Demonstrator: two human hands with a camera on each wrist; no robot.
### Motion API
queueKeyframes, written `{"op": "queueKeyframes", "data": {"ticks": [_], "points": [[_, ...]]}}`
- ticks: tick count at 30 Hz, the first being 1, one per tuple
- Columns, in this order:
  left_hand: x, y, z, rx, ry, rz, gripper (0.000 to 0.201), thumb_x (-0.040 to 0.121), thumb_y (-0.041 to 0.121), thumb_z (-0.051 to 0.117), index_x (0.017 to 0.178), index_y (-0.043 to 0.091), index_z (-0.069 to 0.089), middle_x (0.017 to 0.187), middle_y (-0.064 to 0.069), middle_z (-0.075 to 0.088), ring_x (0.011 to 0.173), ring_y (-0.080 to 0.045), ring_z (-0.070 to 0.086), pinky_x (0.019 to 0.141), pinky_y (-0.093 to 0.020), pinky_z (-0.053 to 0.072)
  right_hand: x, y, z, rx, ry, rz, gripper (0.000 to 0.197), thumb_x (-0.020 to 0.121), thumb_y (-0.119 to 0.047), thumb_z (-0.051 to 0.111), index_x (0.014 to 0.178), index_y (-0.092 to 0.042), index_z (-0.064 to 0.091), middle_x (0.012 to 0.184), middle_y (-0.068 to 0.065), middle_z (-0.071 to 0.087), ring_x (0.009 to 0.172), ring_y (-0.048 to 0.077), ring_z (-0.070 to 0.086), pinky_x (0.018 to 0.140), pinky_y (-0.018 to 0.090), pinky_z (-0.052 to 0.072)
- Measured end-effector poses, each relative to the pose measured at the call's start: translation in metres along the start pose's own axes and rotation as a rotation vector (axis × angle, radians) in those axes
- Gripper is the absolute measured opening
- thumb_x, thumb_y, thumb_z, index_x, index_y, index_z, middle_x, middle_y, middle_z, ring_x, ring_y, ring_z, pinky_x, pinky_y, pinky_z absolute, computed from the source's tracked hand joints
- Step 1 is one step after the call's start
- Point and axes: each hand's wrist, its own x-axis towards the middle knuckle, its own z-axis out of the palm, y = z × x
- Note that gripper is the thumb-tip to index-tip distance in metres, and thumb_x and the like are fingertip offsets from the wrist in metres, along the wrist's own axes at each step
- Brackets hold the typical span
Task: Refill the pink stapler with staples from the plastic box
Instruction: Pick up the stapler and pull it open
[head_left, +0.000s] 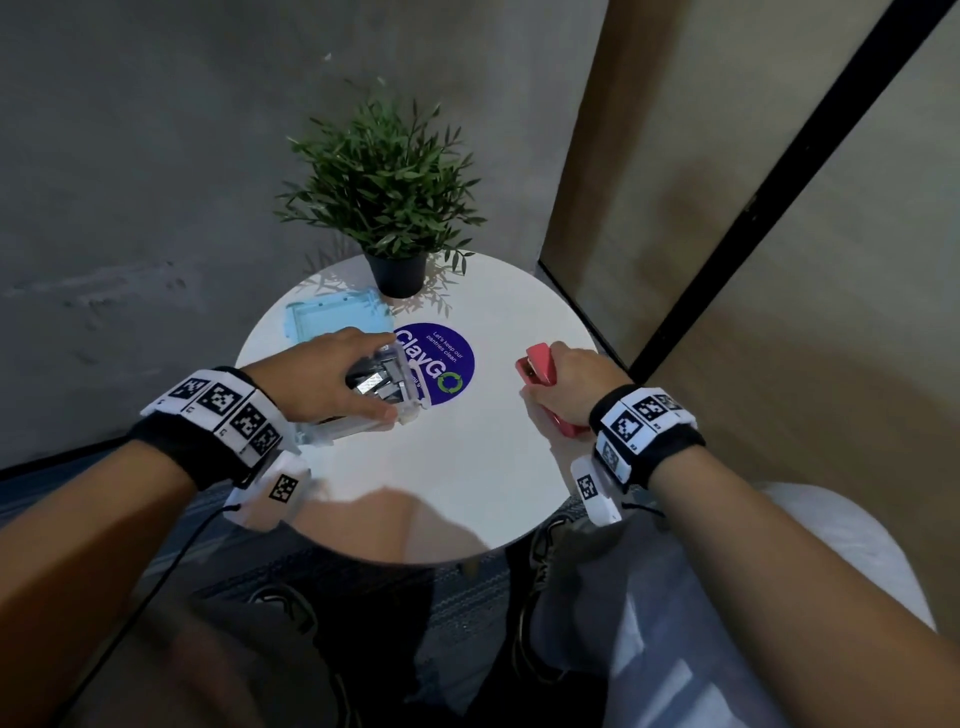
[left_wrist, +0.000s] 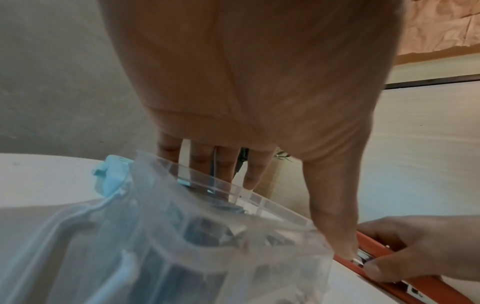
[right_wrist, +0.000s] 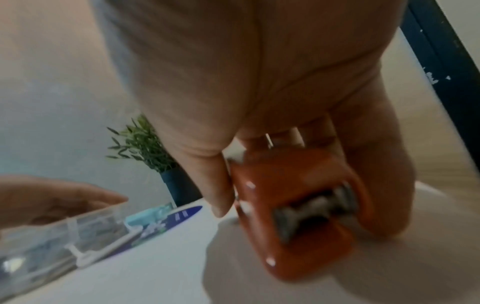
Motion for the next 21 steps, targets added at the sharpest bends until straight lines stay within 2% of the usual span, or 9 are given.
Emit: {"op": "queueKeyframes", "data": {"ticks": [2,4,8,10,12,14,16,18,21], "points": [[0.001,-0.001,0.0,0.006,-0.008,-0.009,0.109,0.049,0.093,0.053,0.144,0.042,0.034,0.124,0.008,0.049,0.113,-0.013,0.051,0.099,-0.038,0.044,0.003,-0.003,0.005,0.034,0.026,0.012,0.046,0.095,-0.044,0.054,0.122,-0.008,0.045,0.121,0.017,0.063,0.104,0.037,0.063,0.076,0.035,0.041],[0.003,-0.004,0.001,0.022,-0.016,-0.014,0.106,0.053,0.092,0.053,0.145,0.042,0.032,0.128,0.007,0.049,0.116,-0.014,0.05,0.101,-0.04,0.043,0.006,-0.007,0.003,0.095,0.048,0.015,0.046,0.097,-0.044,0.051,0.122,-0.006,0.044,0.12,0.018,0.063,0.104,0.038,0.064,0.075,0.035,0.04],[0.01,-0.007,0.009,0.007,0.023,-0.021,0.092,0.069,0.09,0.045,0.144,0.038,0.037,0.137,0.008,0.05,0.124,-0.014,0.049,0.105,-0.042,0.042,0.009,-0.015,-0.007,0.279,0.049,-0.045,0.046,0.098,-0.041,0.053,0.128,-0.007,0.046,0.119,0.016,0.064,0.097,0.03,0.059,0.077,0.033,0.041],[0.012,0.005,0.01,-0.003,0.095,0.009,0.083,0.077,0.085,0.039,0.141,0.033,0.044,0.132,0.009,0.052,0.122,-0.014,0.05,0.105,-0.042,0.042,0.008,-0.02,-0.012,0.361,0.03,-0.104,0.047,0.097,-0.04,0.055,0.131,-0.01,0.045,0.116,0.011,0.063,0.096,0.026,0.058,0.079,0.032,0.041],[0.013,0.024,0.009,-0.006,0.234,0.049,0.078,0.084,0.079,0.034,0.14,0.026,0.047,0.127,0.004,0.056,0.118,-0.016,0.052,0.102,-0.04,0.044,0.007,-0.026,-0.015,0.435,0.015,-0.176,0.046,0.097,-0.042,0.056,0.131,-0.013,0.046,0.113,0.007,0.062,0.099,0.025,0.06,0.081,0.033,0.044],[0.013,0.048,0.008,-0.05,0.346,0.079,0.067,0.091,0.07,0.032,0.14,0.027,0.045,0.111,-0.001,0.065,0.102,-0.016,0.06,0.09,-0.037,0.049,0.005,-0.033,-0.016,0.492,0.016,-0.253,0.041,0.096,-0.045,0.057,0.123,-0.016,0.049,0.106,0.003,0.063,0.097,0.023,0.061,0.084,0.036,0.047],[0.016,0.067,0.01,-0.165,0.376,0.107,0.052,0.098,0.058,0.032,0.141,0.03,0.042,0.086,0.001,0.067,0.081,-0.01,0.061,0.077,-0.032,0.049,0.004,-0.04,-0.018,0.539,0.015,-0.329,0.033,0.095,-0.046,0.058,0.113,-0.02,0.05,0.095,-0.004,0.061,0.089,0.017,0.061,0.083,0.036,0.048],[0.018,0.082,0.014,-0.277,0.375,0.162,0.041,0.102,0.05,0.031,0.135,0.03,0.046,0.079,0.005,0.065,0.072,-0.005,0.061,0.071,-0.03,0.048,0.002,-0.046,-0.02,0.565,0.012,-0.403,0.029,0.095,-0.045,0.06,0.111,-0.022,0.051,0.091,-0.008,0.06,0.085,0.012,0.06,0.081,0.033,0.049],[0.019,0.089,0.021,-0.395,0.395,0.206,0.028,0.105,0.039,0.031,0.116,0.021,0.05,0.065,-0.001,0.062,0.052,-0.016,0.06,0.057,-0.039,0.052,-0.001,-0.051,-0.022,0.584,0.019,-0.454,0.024,0.095,-0.042,0.06,0.109,-0.025,0.05,0.092,-0.009,0.061,0.085,0.008,0.059,0.078,0.028,0.046]]}}
